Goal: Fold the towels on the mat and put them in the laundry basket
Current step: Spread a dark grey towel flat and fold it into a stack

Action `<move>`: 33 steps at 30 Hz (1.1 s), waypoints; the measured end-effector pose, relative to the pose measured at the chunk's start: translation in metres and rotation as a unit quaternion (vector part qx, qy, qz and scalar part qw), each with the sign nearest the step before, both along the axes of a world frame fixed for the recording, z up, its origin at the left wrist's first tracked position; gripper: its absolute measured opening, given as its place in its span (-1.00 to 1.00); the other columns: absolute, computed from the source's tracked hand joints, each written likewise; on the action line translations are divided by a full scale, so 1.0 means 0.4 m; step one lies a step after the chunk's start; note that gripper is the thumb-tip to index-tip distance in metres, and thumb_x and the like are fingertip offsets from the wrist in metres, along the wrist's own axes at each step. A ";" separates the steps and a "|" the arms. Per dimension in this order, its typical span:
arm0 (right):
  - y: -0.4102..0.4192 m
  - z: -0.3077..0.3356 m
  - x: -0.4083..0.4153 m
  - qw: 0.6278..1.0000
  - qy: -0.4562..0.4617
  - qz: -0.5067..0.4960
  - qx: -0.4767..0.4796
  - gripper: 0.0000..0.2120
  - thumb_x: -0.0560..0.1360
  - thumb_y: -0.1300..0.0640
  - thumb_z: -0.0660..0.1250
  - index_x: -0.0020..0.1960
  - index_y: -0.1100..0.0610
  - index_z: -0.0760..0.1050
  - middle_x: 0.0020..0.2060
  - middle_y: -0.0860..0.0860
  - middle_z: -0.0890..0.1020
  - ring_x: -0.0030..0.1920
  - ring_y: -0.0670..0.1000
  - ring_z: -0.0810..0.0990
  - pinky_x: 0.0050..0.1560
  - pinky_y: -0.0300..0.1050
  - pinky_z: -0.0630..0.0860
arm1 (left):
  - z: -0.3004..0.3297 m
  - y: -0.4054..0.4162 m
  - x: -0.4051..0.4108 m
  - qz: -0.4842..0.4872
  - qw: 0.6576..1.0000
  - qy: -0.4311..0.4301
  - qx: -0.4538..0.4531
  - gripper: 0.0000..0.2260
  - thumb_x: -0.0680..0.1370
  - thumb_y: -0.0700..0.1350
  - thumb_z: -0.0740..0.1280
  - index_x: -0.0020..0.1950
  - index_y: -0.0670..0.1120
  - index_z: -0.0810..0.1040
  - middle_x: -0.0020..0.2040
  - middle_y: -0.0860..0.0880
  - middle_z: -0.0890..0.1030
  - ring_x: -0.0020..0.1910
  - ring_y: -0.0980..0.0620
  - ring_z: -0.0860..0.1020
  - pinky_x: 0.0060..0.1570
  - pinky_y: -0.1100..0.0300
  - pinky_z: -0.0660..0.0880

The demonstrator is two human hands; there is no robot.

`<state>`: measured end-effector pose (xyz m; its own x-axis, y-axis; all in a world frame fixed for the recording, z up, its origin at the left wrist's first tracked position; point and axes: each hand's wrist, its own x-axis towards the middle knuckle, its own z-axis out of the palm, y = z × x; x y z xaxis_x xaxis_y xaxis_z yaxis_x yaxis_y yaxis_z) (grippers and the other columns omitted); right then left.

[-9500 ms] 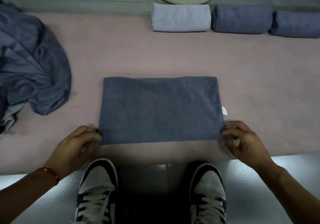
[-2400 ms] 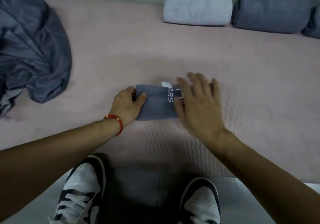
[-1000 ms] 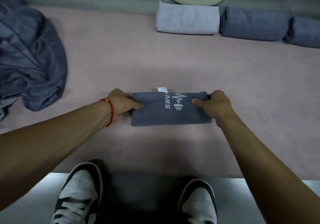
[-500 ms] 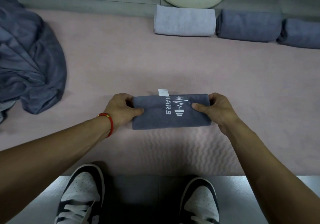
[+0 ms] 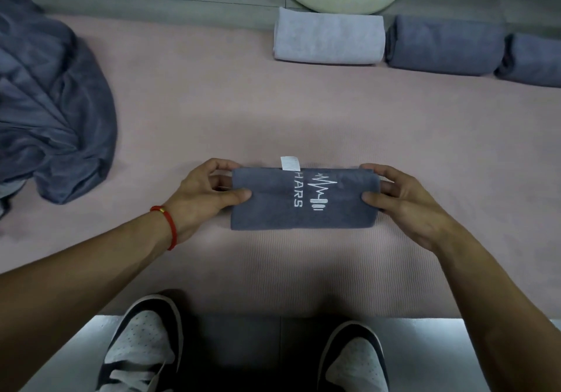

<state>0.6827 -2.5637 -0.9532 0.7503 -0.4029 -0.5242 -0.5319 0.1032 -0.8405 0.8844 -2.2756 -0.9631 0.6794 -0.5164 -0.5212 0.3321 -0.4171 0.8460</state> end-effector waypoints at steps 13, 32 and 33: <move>-0.296 0.116 0.418 0.973 -0.097 -0.173 -0.122 -0.71 0.58 0.16 0.40 0.27 0.00 0.45 0.00 0.01 0.68 0.08 0.01 0.65 0.03 -0.05 0.61 | 0.127 -0.421 0.390 0.059 0.993 -0.058 -0.083 -0.66 0.54 -0.25 0.45 0.28 -0.09 0.46 -0.11 -0.07 0.65 -0.18 0.00 0.66 -0.24 0.05 0.64; -0.448 0.023 0.720 0.801 0.007 -0.113 -0.587 -0.55 0.64 -0.01 0.14 0.49 0.10 0.30 0.40 0.18 0.42 0.39 0.24 0.39 0.31 0.19 0.36 | -0.017 -0.721 0.653 0.110 0.964 -0.230 0.074 -0.71 0.55 -0.08 0.40 0.25 -0.05 0.50 0.11 -0.06 0.59 0.09 -0.06 0.58 0.15 0.07 0.55; -0.436 0.016 0.718 0.767 -0.021 -0.061 -0.639 -0.53 0.63 -0.06 0.10 0.51 0.03 0.30 0.45 0.14 0.39 0.43 0.22 0.35 0.34 0.23 0.33 | -0.011 -0.721 0.640 0.093 0.954 -0.271 0.087 -0.69 0.56 -0.09 0.36 0.30 -0.06 0.46 0.11 -0.09 0.58 0.08 -0.07 0.56 0.09 0.12 0.51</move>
<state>0.9698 -2.7381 -0.9467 0.6715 -0.6357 0.3806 -0.5532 -0.7719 -0.3133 1.1403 -2.5641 -0.9676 0.9449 -0.2986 -0.1341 -0.0527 -0.5431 0.8380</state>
